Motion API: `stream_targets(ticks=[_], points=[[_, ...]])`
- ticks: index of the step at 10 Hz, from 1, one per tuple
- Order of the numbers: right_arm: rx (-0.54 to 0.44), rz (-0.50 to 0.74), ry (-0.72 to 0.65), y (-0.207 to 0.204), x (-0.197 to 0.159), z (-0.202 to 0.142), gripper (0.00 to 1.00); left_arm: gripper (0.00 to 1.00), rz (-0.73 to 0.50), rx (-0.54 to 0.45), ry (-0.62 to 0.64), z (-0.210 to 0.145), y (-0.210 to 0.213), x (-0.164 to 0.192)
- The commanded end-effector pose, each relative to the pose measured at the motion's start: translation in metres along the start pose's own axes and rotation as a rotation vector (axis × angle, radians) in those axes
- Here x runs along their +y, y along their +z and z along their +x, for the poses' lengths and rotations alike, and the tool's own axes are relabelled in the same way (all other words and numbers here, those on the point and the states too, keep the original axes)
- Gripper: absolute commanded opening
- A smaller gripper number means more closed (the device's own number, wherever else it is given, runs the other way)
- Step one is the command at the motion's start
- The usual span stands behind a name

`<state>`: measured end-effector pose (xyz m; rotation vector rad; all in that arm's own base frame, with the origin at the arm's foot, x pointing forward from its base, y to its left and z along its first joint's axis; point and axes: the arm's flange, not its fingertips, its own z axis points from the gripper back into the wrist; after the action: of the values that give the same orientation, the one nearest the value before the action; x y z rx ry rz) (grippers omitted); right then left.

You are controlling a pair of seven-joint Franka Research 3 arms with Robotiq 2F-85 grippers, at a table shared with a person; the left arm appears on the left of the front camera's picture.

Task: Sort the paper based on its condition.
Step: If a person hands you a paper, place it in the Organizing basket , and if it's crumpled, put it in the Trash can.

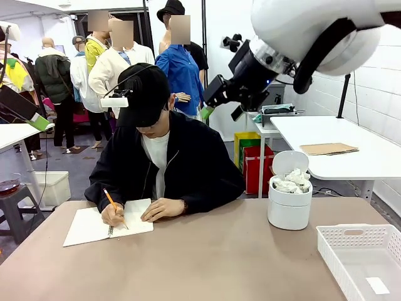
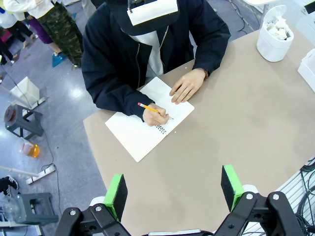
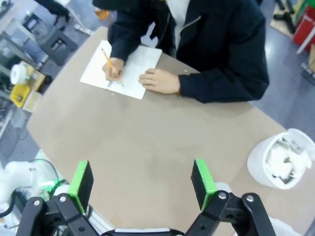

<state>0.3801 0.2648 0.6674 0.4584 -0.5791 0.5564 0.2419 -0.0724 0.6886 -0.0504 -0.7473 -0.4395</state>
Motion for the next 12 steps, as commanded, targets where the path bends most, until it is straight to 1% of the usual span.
stream_targets(ticks=[1, 3, 7, 8, 12], points=[[0.017, -0.005, 0.068, 0.002, 0.003, 0.019, 1.00, 1.00, 0.010, 0.002, 0.001, 0.000, 0.000, 0.001], [0.046, -0.008, 0.090, 0.000, 0.010, 0.030, 1.00, 1.00, 0.010, 0.002, 0.001, 0.000, 0.000, 0.001], [0.073, -0.017, 0.141, -0.007, 0.017, 0.036, 1.00, 1.00, 0.010, 0.002, 0.001, 0.000, 0.000, 0.001], [0.045, -0.007, 0.092, -0.007, 0.018, 0.030, 1.00, 1.00, 0.010, 0.002, 0.001, 0.000, 0.000, 0.001], [0.045, -0.007, 0.092, -0.007, 0.018, 0.030, 1.00, 1.00, 0.010, 0.002, 0.001, 0.000, 0.000, 0.001]])
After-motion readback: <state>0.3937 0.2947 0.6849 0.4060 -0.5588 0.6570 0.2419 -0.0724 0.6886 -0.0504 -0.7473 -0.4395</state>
